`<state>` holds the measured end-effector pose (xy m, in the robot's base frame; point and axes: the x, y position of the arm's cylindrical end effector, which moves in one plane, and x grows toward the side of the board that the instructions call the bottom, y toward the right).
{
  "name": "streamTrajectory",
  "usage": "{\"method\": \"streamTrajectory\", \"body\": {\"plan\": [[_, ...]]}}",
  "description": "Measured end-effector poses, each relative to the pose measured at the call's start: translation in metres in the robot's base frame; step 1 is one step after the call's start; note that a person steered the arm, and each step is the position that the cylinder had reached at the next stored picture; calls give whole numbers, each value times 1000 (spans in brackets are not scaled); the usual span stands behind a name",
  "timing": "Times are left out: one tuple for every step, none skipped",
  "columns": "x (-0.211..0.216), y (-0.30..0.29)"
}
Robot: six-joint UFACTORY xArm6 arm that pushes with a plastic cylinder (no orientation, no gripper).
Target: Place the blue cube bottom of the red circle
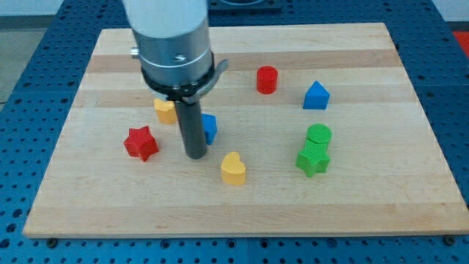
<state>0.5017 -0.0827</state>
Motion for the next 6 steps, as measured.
{"method": "streamTrajectory", "body": {"plan": [[-9, 6], [-26, 11], [-41, 11], [-51, 11], [-68, 7], [-83, 6]]}}
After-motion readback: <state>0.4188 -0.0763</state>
